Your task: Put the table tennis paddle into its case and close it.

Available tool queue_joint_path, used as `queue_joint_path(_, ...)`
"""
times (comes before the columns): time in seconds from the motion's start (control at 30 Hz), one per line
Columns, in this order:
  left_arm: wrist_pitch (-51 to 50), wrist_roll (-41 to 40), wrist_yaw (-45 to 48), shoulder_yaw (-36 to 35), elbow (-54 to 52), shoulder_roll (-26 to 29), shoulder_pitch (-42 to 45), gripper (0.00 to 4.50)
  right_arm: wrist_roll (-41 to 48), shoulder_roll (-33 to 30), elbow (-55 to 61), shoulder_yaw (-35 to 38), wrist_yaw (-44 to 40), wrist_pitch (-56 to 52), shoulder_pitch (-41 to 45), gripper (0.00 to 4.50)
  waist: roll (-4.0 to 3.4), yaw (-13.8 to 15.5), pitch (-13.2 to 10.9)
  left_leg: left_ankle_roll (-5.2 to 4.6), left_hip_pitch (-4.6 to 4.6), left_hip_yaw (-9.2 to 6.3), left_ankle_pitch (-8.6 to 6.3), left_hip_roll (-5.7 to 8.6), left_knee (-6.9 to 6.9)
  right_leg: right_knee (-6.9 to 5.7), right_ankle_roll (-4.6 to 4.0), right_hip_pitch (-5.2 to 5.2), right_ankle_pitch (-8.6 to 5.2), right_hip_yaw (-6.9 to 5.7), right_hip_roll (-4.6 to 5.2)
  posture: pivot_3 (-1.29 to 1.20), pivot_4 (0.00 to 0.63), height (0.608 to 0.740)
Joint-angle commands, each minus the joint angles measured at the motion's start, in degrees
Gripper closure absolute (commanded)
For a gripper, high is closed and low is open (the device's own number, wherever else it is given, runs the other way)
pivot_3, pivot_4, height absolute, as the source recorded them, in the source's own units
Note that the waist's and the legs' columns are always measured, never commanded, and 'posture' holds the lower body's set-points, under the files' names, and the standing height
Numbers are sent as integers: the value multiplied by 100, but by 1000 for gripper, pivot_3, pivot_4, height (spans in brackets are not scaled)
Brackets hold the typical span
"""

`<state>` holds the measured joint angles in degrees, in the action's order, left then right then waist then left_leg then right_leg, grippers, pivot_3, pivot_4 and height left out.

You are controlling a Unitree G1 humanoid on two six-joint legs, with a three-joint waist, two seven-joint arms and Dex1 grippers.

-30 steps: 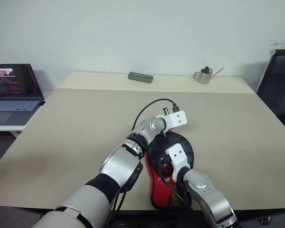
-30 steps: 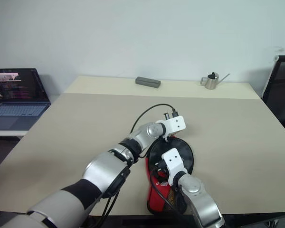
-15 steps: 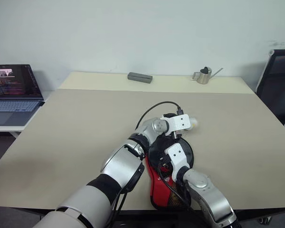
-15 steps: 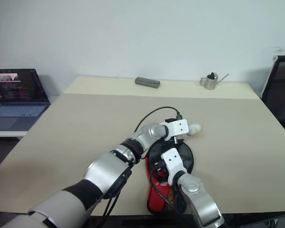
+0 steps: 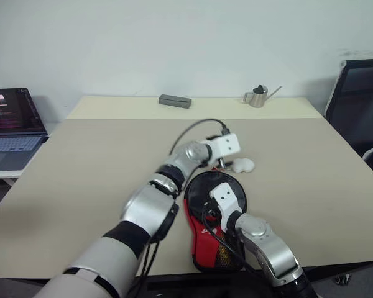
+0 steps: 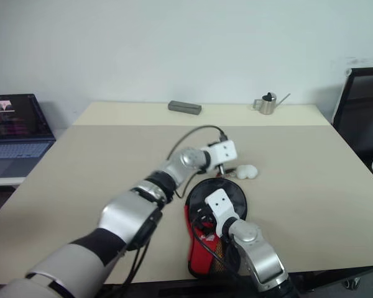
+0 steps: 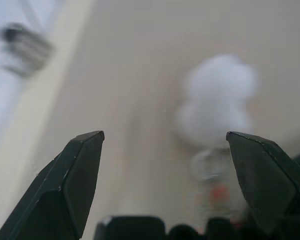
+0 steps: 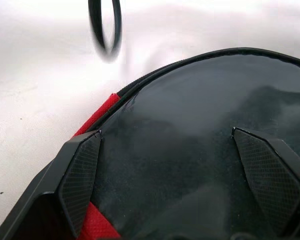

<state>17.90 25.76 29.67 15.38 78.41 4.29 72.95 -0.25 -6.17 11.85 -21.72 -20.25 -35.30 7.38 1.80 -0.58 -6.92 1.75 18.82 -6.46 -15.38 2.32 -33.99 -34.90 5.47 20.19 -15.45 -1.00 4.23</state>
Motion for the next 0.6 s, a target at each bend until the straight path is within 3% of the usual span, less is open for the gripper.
queue_joint_path(0.03, 208, -73, -209, -91, -230, 437, 157, 217, 4, -171, -1214, 5, -71, -631, -225, 0, 0, 4, 6, 0, -3, -1, 0, 0, 0, -1, 2, -3, 1, 0, 0, 0, 150, 740)
queue_joint_path(0.13, 256, -245, -46, -235, -283, 911, 128, 217, 4, -176, -1322, 14, -148, -582, -118, 0, 2, -2, -1, 0, -3, 2, 1, 3, 0, -2, 6, 0, 4, 0, -2, 0, 150, 740)
queue_joint_path(0.3, 331, -938, 1015, -744, -467, 1350, -42, 217, 55, -232, -1313, 10, -289, -520, -33, 0, 6, 7, 1, -7, -5, -1, 6, 2, 0, -1, 13, 8, 8, -4, -3, 0, 150, 740)
queue_joint_path(0.4, 358, -1731, 2330, -1282, -758, 1727, -576, 217, 175, -296, -1143, 196, -405, -553, 35, 0, 2, -6, 3, -8, -4, 2, 6, 2, 0, 2, 11, 8, 8, -2, -1, 0, 150, 740)
queue_joint_path(0.6, -334, -2554, 3523, -1566, -1887, 1919, -1600, 217, 585, -715, -454, 452, -940, -621, 68, 0, 8, 38, -8, -32, 9, -16, 20, 4, 0, 3, -9, 13, 0, -1, 1, 0, 150, 740)
